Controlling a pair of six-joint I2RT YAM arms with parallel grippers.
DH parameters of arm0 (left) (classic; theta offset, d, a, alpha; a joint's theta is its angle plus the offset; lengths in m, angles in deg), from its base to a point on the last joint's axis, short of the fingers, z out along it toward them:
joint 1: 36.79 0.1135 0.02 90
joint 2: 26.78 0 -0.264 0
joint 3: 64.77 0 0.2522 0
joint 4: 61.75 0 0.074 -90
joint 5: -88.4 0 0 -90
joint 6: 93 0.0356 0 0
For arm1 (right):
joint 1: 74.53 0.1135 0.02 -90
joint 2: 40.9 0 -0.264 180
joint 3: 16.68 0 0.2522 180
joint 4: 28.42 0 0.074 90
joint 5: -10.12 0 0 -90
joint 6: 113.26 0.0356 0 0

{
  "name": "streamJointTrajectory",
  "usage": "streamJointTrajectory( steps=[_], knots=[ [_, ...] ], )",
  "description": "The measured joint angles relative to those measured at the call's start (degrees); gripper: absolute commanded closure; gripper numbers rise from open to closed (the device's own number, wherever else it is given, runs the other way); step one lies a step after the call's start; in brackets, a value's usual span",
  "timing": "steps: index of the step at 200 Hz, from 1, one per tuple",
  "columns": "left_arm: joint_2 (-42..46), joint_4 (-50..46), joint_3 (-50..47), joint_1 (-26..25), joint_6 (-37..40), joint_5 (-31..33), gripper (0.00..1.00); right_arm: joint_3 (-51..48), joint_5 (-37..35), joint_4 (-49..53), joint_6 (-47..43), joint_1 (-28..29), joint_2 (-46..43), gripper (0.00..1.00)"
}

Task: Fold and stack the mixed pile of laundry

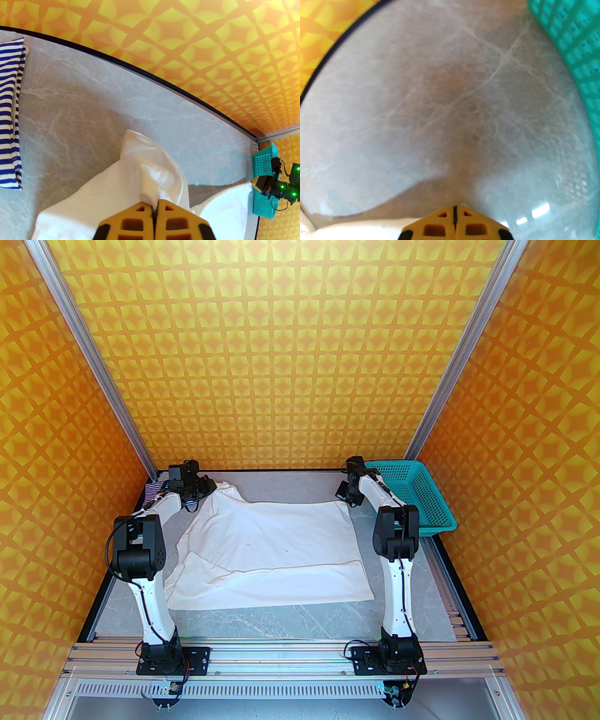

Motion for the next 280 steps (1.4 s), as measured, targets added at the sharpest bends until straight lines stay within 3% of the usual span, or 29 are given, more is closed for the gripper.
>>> streamJointTrajectory(
  steps=[55,154,267,280],
  knots=[
    [3.6,1.4,-6.0,0.0,0.0,-0.4,1.0,-5.6,0.5,-3.1,-1.6,0.0,-5.8,1.0],
    [20.1,5.4,-25.0,1.9,-0.5,-0.4,1.0,-33.1,3.6,-13.3,-4.0,-2.4,-25.7,1.0],
    [42.3,7.8,-50.4,2.2,-1.6,2.9,1.0,-61.0,8.5,-25.7,-1.0,-4.2,-41.9,1.0],
    [44.5,8.3,-52.9,2.2,-1.6,3.7,0.82,-63.7,8.7,-27.2,-0.5,-4.2,-43.5,1.0]
  ],
)
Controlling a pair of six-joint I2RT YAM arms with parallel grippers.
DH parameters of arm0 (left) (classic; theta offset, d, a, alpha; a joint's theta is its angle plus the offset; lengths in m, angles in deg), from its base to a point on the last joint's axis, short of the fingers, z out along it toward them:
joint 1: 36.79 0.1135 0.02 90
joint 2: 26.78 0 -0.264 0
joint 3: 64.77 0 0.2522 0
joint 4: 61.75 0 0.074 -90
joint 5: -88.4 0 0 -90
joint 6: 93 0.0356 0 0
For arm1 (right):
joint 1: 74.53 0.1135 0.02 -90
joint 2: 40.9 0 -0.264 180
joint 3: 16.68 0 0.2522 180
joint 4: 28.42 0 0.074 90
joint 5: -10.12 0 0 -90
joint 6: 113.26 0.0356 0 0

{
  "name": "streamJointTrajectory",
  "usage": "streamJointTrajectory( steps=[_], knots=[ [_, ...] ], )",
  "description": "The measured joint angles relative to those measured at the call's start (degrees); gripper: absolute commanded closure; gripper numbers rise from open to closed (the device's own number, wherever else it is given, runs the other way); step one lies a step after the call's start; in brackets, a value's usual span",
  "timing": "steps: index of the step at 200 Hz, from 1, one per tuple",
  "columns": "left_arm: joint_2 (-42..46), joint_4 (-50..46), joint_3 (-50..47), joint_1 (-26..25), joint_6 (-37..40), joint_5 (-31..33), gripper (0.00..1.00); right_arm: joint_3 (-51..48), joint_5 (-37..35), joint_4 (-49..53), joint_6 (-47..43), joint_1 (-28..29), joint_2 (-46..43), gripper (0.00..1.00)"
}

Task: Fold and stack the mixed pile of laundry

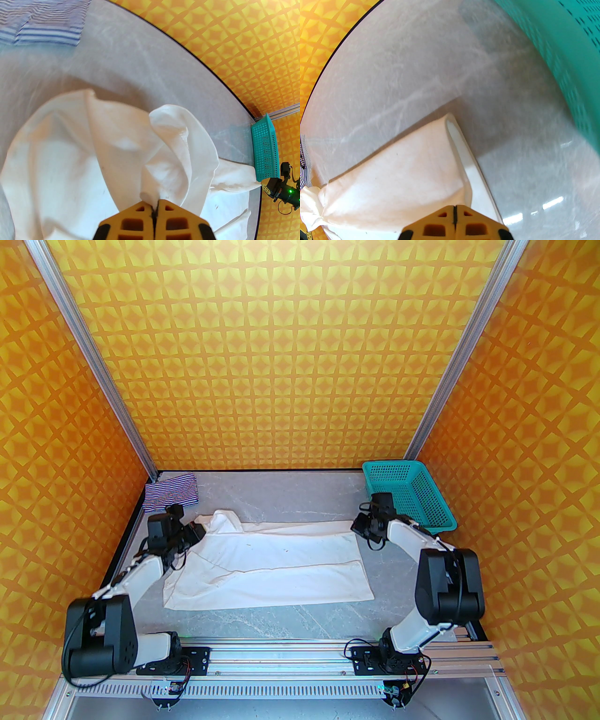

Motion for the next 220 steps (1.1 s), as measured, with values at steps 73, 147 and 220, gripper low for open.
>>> streamJointTrajectory(
  steps=[73,147,220],
  knots=[
    [1.8,-3.9,-3.1,0.6,-0.6,5.6,0.44,-7.3,0.5,-6.6,1.8,0.0,-1.2,0.65],
    [-10.8,-12.5,13.4,-6.1,4.9,7.2,0.37,-5.5,0.5,-3.0,1.8,0.0,-1.2,0.6],
    [-28.0,-17.4,28.7,-8.9,8.4,9.1,0.52,-4.6,0.5,-0.4,1.4,0.7,-1.2,0.6]
  ],
)
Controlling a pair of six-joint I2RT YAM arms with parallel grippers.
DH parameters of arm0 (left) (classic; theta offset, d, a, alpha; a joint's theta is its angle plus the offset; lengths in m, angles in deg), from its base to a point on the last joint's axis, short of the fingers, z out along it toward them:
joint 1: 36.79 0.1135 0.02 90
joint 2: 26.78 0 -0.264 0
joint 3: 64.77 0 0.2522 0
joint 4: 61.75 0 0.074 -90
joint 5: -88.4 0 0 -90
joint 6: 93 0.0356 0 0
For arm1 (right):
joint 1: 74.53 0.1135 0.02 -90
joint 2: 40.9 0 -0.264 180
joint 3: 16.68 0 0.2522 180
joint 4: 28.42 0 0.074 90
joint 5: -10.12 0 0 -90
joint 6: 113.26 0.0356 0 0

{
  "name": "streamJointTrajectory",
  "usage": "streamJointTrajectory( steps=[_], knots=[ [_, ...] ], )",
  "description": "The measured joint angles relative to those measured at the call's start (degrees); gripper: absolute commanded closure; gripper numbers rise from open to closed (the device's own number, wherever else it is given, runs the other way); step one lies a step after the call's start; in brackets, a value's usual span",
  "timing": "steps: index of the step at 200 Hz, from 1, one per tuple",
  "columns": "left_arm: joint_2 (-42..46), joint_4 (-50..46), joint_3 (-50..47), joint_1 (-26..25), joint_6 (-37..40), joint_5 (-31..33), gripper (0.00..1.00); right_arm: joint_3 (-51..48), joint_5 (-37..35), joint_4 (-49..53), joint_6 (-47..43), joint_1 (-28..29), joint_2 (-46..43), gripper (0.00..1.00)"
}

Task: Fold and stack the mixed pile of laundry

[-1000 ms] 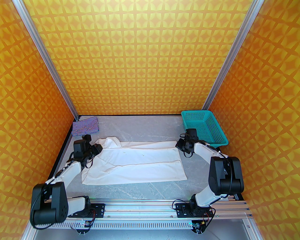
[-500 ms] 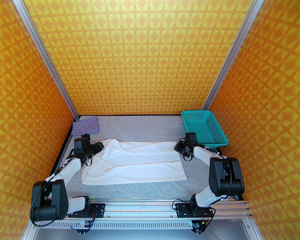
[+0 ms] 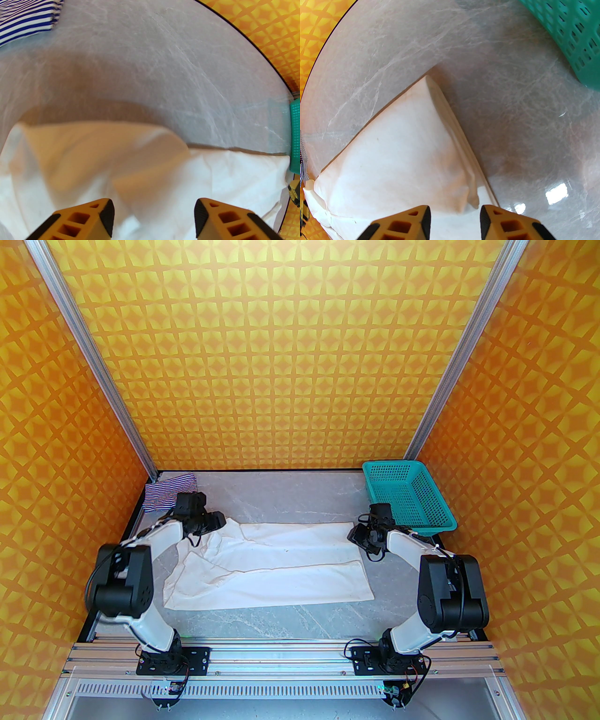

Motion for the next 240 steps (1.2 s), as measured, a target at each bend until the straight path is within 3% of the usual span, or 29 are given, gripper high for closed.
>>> streamJointTrajectory(
  steps=[28,45,75,143,153,167,175,205,240],
  knots=[
    [-5.2,-0.1,3.6,-0.1,0.6,0.2,0.86,0.1,0.0,0.7,0.0,0.0,0.0,0.61],
    [-5.5,0.0,3.6,-0.1,0.4,0.2,1.0,0.3,0.0,0.9,0.0,0.0,0.0,0.62],
    [-1.7,2.3,1.4,-0.2,0.3,-0.3,1.0,0.4,0.0,0.9,0.1,0.0,0.0,0.65],
    [22.9,5.0,-15.3,-0.4,-4.4,-0.9,0.97,0.4,0.0,0.6,0.6,0.0,0.0,0.66],
    [26.3,5.2,-19.5,-0.4,-7.8,-0.5,0.9,0.4,0.0,0.6,0.7,0.0,0.0,0.66],
    [30.7,5.6,-25.9,-0.8,-12.3,0.2,0.45,0.1,0.0,0.3,0.7,0.0,0.0,0.66],
    [33.2,5.5,-29.6,-1.1,-15.2,0.5,0.32,-0.1,0.0,0.1,0.9,0.0,0.0,0.66],
    [39.0,1.2,-35.2,-2.0,-19.8,2.2,0.33,-0.3,0.0,-0.4,1.4,0.0,0.0,0.65],
    [35.4,-2.3,-28.9,-1.1,-17.3,3.8,0.31,-0.3,0.5,-0.2,1.7,0.0,0.0,0.65]
  ],
)
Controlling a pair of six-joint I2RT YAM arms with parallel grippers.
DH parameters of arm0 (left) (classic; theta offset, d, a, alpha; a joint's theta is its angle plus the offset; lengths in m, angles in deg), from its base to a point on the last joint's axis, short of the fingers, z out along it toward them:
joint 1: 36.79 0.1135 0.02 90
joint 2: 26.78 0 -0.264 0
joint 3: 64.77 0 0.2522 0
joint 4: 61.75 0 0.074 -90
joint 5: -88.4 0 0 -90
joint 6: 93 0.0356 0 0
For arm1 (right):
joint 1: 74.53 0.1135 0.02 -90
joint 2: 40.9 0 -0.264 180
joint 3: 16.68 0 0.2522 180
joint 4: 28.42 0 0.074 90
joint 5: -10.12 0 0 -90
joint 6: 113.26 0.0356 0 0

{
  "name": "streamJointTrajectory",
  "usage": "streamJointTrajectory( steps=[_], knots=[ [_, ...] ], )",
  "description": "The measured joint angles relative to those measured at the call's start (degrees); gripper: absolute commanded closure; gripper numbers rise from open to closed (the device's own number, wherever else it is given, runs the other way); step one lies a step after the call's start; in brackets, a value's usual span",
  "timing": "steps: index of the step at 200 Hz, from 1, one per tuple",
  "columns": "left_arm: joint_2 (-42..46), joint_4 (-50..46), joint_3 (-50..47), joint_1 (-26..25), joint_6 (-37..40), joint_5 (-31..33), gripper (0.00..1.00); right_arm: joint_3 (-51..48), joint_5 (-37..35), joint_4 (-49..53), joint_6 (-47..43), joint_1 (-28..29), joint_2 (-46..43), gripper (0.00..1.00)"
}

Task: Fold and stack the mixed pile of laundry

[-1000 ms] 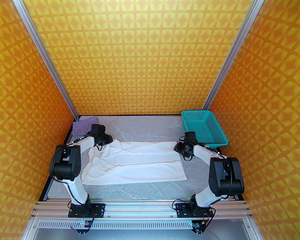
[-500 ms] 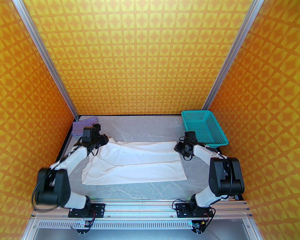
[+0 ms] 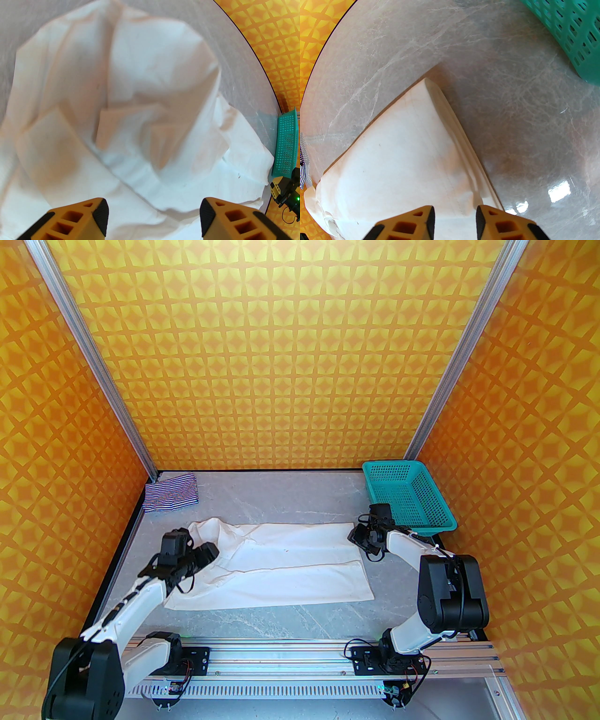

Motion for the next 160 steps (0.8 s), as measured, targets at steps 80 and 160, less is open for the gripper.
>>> streamJointTrajectory(
  steps=[80,160],
  knots=[
    [-27.6,-0.8,25.8,1.2,8.6,-2.4,0.46,0.0,2.1,1.9,-0.2,0.0,-1.2,0.64],
    [-31.5,0.4,25.9,0.1,10.4,-3.6,1.0,-0.2,2.7,2.2,0.0,0.4,-1.2,0.63]
  ],
)
